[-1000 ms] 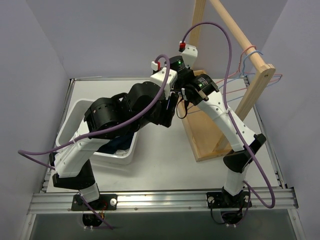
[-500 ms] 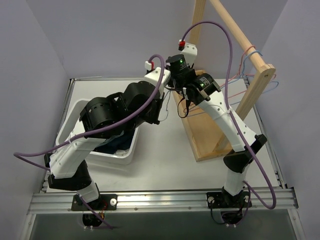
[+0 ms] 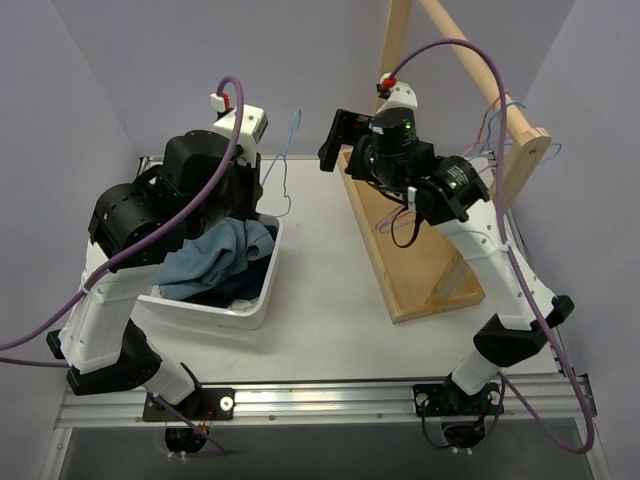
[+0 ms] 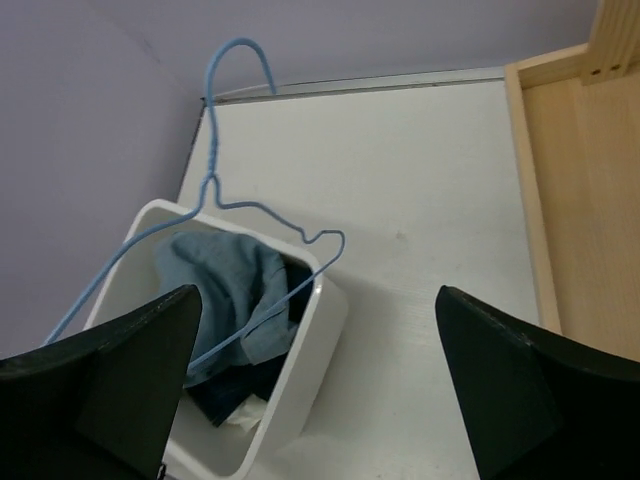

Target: Remove the skirt from the hanger

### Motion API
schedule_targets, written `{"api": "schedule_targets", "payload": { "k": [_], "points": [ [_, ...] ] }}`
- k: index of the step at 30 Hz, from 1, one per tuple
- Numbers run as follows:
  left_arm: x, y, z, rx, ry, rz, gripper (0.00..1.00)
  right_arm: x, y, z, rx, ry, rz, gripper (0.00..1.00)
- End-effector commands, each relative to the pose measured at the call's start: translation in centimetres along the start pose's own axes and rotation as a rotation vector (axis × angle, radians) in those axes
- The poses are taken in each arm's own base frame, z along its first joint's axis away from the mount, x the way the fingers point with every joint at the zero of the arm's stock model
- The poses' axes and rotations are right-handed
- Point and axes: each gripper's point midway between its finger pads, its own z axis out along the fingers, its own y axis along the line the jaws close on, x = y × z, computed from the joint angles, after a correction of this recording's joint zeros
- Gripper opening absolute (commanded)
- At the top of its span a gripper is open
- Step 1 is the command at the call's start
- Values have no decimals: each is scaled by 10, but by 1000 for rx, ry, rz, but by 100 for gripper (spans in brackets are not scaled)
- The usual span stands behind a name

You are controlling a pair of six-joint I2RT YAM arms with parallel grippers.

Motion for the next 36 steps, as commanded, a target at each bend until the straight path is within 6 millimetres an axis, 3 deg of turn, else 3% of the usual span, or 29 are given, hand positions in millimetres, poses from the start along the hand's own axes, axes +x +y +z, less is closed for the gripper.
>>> {"api": "schedule_targets", "payload": {
  "k": [1,2,3,5,6,7,8,9,13,18,23,27,31,36],
  "points": [
    [24,8,-1,38,106,89,2,-31,42,-64,-275,-51,35,98],
    [19,6,2,54,93,82,2,-36,48,-74,-324,-63,35,90],
    [9,0,7,100,59,69,2,-47,64,-103,-451,-92,40,84],
    [-6,-8,11,148,13,46,2,-38,67,-118,-522,-85,22,62],
    [-21,-19,13,209,-37,32,2,-46,70,-148,-606,-125,25,50],
    [-32,-24,11,239,-77,25,2,-42,69,-157,-634,-122,21,22],
    [-38,-30,15,262,-93,21,2,-26,65,-154,-635,-82,19,9],
    [-52,-41,14,318,-141,7,2,-25,63,-170,-666,-89,21,0],
    [-86,-64,17,439,-248,-40,2,15,63,-188,-778,40,-2,0],
    [-120,-91,20,569,-368,-82,2,45,28,-193,-681,74,5,0],
    [-143,-107,20,662,-442,-119,2,52,8,-205,-637,51,27,0],
    [-167,-105,10,667,-561,-161,2,56,-4,-209,-592,54,18,0],
    [-176,-103,12,659,-593,-184,2,55,-9,-214,-578,42,22,0],
    [-183,-122,13,753,-590,-203,2,55,-13,-217,-566,34,34,0]
  ]
}}
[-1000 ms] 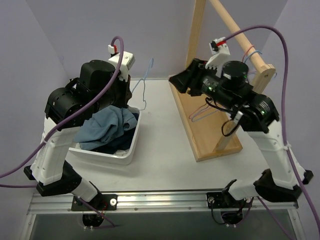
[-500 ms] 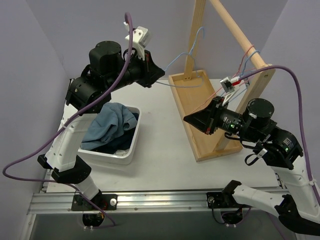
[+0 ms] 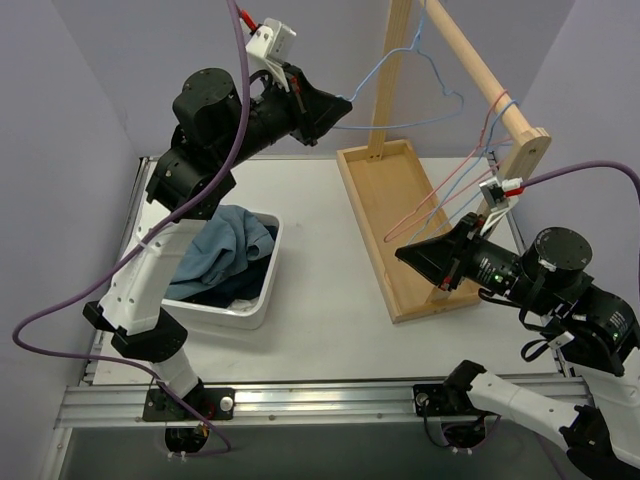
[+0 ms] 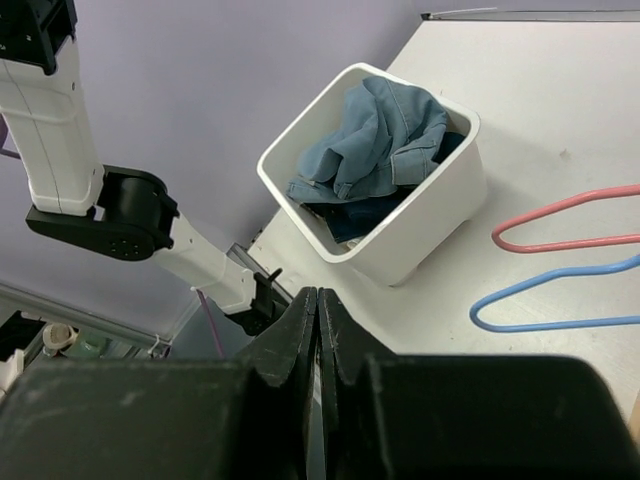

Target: Remove the skirt from the hanger

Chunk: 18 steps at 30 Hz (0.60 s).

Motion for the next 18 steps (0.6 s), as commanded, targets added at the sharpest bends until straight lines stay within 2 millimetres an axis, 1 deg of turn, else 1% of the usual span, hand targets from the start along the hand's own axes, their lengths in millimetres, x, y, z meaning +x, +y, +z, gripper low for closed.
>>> {"api": "schedule_targets", "payload": {
  "k": [1,4,10,12,14,18],
  "points": [
    [-32,-25,7,121,-111,-18,2,-5,-1,-1,17,-22,6,0],
    [-23,-29,13,148,-89,-38,2,-6,0,-2,17,-24,10,0],
    [1,-23,19,145,-12,-71,2,-4,-8,-5,56,-38,35,0],
    [14,-20,22,140,25,-83,2,-4,-10,-6,64,-42,38,0],
    [19,-21,22,151,39,-89,2,-3,-12,-7,74,-44,46,0],
    [44,-21,24,180,131,-106,2,1,-15,-4,84,-35,59,0]
  ]
}}
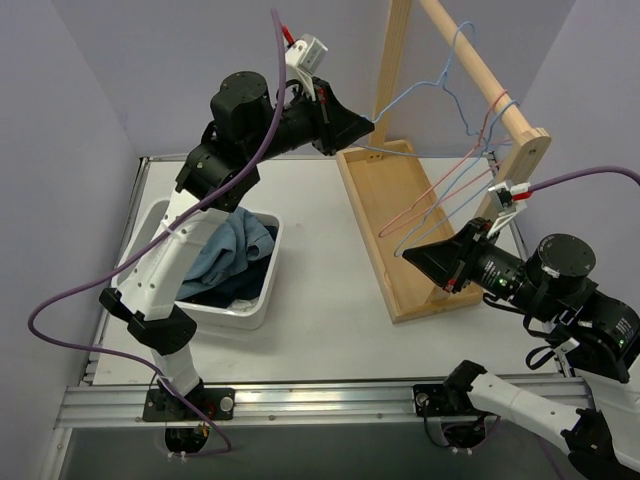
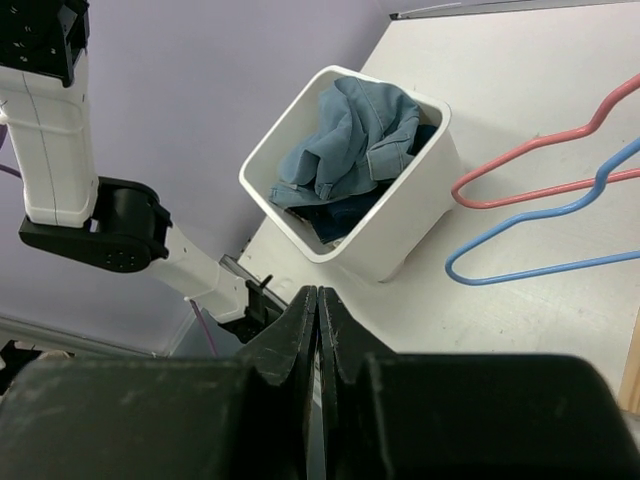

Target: Remove the skirt from the hanger

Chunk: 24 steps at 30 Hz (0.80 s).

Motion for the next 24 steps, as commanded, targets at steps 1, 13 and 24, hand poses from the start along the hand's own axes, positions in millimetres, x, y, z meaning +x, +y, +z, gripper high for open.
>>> {"api": "schedule_targets", "payload": {
  "k": [1,13,24],
  "points": [
    [8,-12,-2,63,45,-10,2,0,-3,5,13,-11,17,0],
    [47,15,-22,-56,208,-95,57,6,-41,8,222,23,4,29],
    [37,21,-60,-185,184,-65,94,40,-81,32,392,151,19,91]
  ]
}}
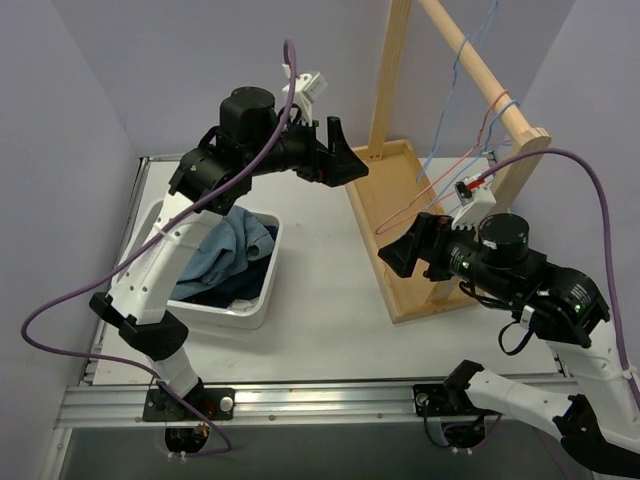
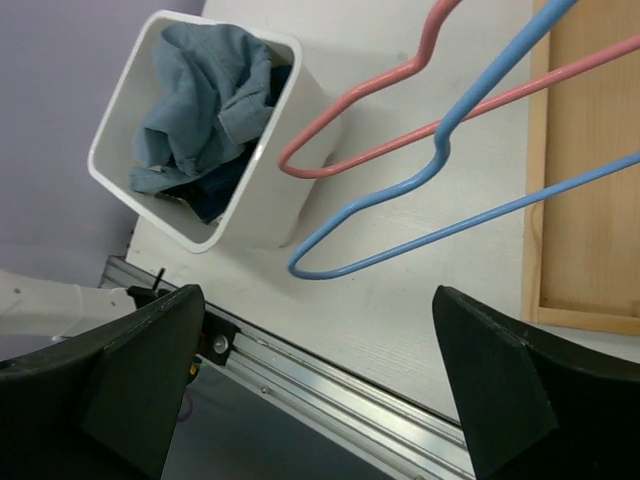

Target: Remove the skirt from the hanger

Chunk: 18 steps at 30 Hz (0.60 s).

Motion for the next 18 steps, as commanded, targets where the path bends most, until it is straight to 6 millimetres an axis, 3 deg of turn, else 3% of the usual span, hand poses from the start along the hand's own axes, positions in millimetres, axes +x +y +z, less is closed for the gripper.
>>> {"api": "schedule_targets", "payload": {
  "k": [1,3,4,6,7,9,10,11,12,13,14,15,16,18],
  "points": [
    [-25,-11,-50,-65,-107,39,94,12,-22,12,113,36,2,94],
    [-22,-2,-61,-135,-115,8,94,21,-32,16,153,53,6,99],
    [-29,2,-79,-194,-164,2,94,22,-38,17,177,48,10,100],
    [-16,16,-85,-263,-158,-50,94,32,-48,21,212,62,17,100],
    [-22,14,-105,-290,-216,-53,94,33,-51,19,216,54,19,100],
    [4,32,-107,-344,-189,-95,94,42,-58,22,230,62,27,100],
    [-2,31,-130,-366,-263,-102,94,44,-59,20,220,54,34,100],
    [5,34,-135,-376,-276,-137,94,45,-57,21,204,43,43,100],
    [32,51,-129,-412,-228,-170,94,53,-62,23,209,53,54,100],
    [32,45,-146,-391,-273,-181,94,54,-62,20,196,40,63,100],
    [41,48,-149,-390,-275,-222,94,55,-62,20,184,29,74,100],
    [66,62,-144,-418,-228,-257,94,64,-67,23,195,41,87,100],
    [71,57,-155,-400,-248,-284,94,63,-65,20,167,18,100,100],
    [88,59,-157,-392,-222,-307,94,68,-66,19,146,9,115,100]
  ]
}}
